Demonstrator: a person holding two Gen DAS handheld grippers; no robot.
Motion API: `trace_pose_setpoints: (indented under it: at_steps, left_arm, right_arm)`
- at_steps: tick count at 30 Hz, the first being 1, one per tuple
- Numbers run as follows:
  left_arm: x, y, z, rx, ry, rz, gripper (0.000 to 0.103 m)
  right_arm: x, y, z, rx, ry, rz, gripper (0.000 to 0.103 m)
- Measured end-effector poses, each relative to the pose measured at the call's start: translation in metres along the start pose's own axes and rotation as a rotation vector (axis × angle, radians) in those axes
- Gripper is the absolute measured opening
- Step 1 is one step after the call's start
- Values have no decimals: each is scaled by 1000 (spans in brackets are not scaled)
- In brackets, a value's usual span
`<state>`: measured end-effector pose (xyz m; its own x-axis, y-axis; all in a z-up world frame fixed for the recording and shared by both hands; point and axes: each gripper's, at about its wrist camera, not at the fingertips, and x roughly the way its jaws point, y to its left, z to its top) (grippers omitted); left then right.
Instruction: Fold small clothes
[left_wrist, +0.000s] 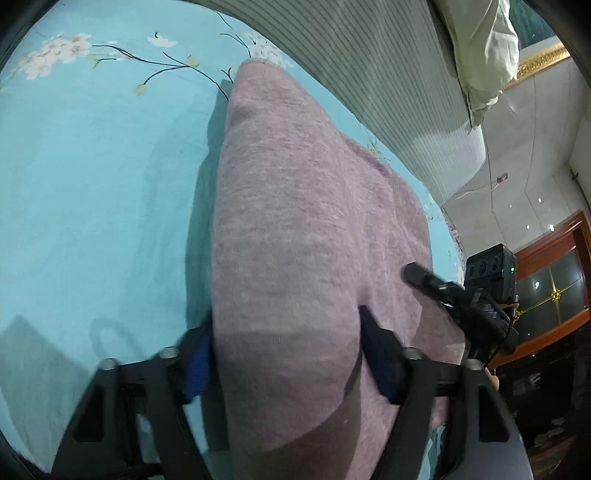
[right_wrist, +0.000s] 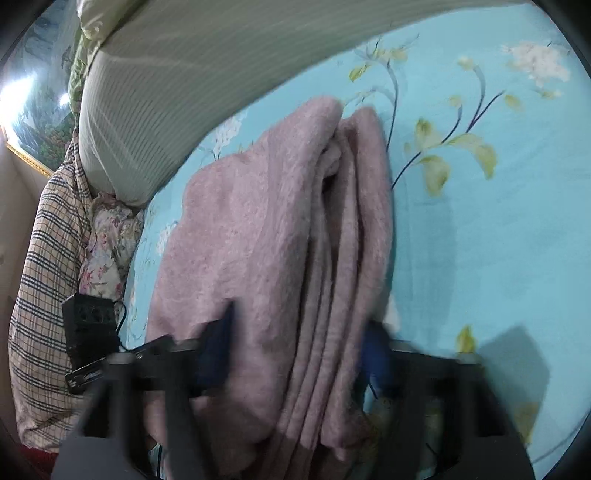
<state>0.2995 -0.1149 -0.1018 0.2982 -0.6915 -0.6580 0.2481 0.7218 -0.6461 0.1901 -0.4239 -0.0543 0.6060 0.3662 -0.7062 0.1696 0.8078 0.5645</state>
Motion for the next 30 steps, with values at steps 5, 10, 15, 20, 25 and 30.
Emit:
trace_pose_setpoints:
  at_steps: [5, 10, 15, 20, 25, 30]
  left_arm:
    - [-10, -3, -3, 42, -32, -7, 42]
    - [-54, -14, -16, 103, -106, 19, 41]
    - [-124, 5, -36, 95, -189, 62, 41]
    - [-180, 36, -61, 64, -261, 148, 41]
    - [-201, 68, -73, 7, -278, 178, 41]
    - [-178, 99, -83, -48, -231, 221, 48]
  right_arm:
    - [-9, 18, -6, -7, -25, 25, 32]
    - [-6, 67, -21, -101, -22, 57, 31]
    - [21, 114, -39, -186, 11, 134, 31]
    - [61, 162, -50, -286, 60, 176, 31]
    - [94, 175, -59, -311, 109, 181, 31]
    - [111, 154, -65, -267, 139, 130, 35]
